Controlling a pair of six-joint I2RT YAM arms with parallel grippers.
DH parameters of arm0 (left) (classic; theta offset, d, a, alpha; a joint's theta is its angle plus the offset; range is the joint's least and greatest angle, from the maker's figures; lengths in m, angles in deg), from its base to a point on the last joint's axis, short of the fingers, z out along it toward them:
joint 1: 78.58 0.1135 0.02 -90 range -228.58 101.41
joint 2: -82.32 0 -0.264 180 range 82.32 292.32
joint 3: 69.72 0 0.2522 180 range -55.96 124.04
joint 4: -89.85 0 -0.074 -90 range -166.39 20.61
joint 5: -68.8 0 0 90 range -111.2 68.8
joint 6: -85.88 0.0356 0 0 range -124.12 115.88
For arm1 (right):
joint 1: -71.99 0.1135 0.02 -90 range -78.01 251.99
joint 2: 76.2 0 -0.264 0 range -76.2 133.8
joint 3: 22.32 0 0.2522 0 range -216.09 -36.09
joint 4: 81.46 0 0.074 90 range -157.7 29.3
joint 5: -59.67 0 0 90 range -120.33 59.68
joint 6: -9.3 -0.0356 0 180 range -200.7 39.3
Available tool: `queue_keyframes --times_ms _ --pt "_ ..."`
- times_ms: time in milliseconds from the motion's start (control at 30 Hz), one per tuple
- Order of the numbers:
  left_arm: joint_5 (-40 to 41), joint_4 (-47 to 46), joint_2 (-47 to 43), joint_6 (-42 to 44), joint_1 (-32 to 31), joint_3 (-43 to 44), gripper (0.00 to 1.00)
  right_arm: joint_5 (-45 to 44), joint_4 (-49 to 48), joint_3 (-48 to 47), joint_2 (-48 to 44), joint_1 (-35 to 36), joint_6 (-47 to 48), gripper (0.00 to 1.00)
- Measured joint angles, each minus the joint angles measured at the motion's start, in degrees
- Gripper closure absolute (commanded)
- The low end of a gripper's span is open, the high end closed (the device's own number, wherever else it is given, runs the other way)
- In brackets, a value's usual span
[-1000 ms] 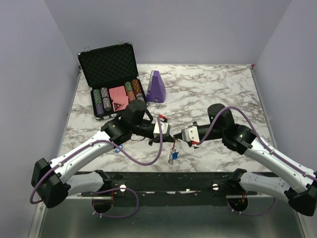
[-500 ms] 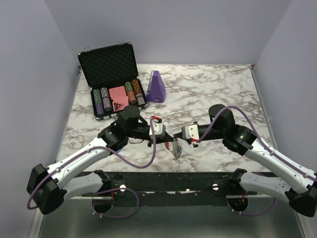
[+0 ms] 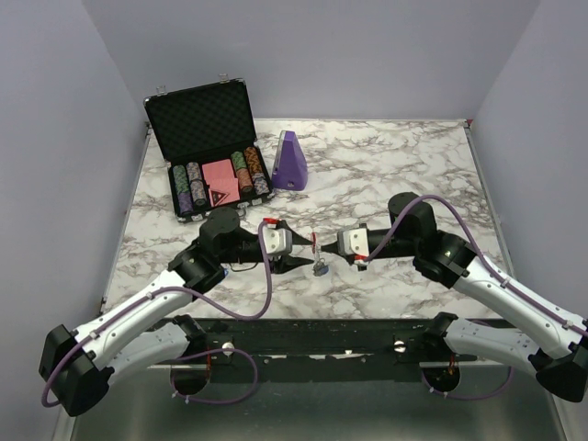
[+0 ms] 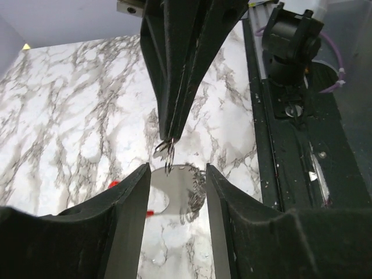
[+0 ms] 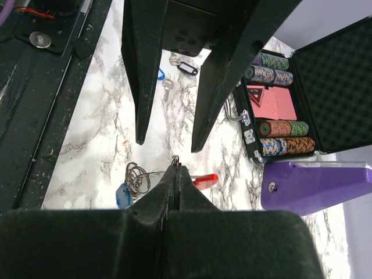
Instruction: Put the keys on the keyring
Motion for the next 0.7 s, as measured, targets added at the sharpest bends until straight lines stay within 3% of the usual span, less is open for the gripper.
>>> queue_keyframes --times_ms 200,333,700 --pt "5.5 -2.4 -3.1 -2.1 0.5 -3.9 0.49 -0.1 0.0 0.0 0.0 0.0 -0.1 1.0" --pt "7.8 -5.2 -2.9 -3.7 0.6 -5.9 0.58 -0.1 0.0 0.0 0.0 0.0 -0.1 1.0" --pt "5.5 -12.4 0.8 -7.5 0.7 -6.3 0.68 -0.2 0.0 0.0 0.0 0.0 -0.1 1.0"
